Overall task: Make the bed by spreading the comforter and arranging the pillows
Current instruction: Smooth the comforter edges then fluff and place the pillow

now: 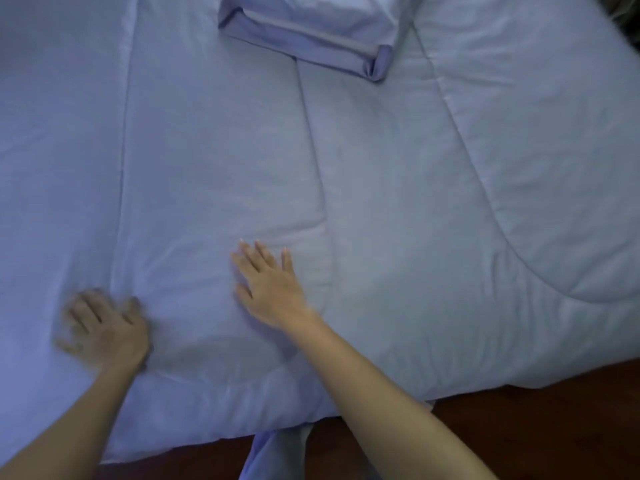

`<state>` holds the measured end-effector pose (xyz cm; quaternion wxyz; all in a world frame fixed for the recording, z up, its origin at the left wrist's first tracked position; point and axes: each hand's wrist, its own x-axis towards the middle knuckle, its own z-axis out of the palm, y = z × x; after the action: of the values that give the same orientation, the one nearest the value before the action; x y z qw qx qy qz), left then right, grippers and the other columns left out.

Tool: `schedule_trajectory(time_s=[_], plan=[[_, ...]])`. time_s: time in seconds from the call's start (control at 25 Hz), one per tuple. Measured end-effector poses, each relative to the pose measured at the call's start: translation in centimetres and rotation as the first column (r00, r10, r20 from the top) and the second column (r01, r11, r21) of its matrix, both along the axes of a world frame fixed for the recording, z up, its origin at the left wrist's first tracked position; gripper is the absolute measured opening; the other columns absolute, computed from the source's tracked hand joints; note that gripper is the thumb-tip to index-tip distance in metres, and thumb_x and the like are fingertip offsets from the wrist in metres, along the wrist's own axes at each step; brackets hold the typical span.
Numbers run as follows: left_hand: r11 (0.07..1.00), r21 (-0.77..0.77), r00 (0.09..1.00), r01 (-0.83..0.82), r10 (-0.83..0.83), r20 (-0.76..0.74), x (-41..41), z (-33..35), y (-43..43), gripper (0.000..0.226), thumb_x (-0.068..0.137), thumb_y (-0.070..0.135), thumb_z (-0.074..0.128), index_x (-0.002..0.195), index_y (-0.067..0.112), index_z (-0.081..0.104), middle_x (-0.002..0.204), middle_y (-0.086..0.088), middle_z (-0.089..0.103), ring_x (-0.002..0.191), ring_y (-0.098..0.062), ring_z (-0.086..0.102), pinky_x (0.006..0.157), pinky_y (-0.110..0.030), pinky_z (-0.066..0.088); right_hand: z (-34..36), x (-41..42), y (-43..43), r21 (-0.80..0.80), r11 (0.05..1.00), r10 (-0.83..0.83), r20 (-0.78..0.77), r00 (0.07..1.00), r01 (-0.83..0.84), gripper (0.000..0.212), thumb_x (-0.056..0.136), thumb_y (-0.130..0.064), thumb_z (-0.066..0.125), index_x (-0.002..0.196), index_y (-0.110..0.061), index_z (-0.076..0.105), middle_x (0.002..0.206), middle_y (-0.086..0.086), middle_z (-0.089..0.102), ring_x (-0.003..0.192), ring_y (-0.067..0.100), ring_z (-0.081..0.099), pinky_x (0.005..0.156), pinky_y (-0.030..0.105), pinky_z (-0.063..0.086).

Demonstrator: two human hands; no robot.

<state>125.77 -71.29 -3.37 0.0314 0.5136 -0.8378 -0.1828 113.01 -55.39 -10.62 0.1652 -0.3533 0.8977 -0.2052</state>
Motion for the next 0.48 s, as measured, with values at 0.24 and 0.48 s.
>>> schedule_trajectory(time_s=[0.24,0.48], plan=[[0.983,-0.09,0.963,0.163,-0.178,-0.202,-9.1,-1.1,13.5,0.058,0.096,0.016,0.041,0.147,-0.012,0.04,0.16,-0.031,0.031,0.153,-0.044,0.021,0.123,-0.062,0.001,-4.2,-9.9,24.2,-0.047,0.963,-0.27,-0.19,0.944,0.266,0.064,0.103,-0.05,0.047,0.162,-0.027,0.039,0.173,0.0,0.03,0.158,0.029,0.028,0.126,0.062,0.013],[0.632,-0.049,0.619,0.774,-0.771,-0.15,-23.0,-9.9,38.9,0.061,0.103,0.035,0.039,0.158,0.009,0.033,0.168,-0.011,0.025,0.156,-0.031,0.022,0.124,-0.058,0.006,-3.7,-17.3,57.8,0.085,0.742,-0.643,-0.194,0.741,0.665,0.064,0.105,-0.05,0.037,0.166,-0.029,0.031,0.175,0.0,0.023,0.161,0.031,0.02,0.123,0.068,0.008]])
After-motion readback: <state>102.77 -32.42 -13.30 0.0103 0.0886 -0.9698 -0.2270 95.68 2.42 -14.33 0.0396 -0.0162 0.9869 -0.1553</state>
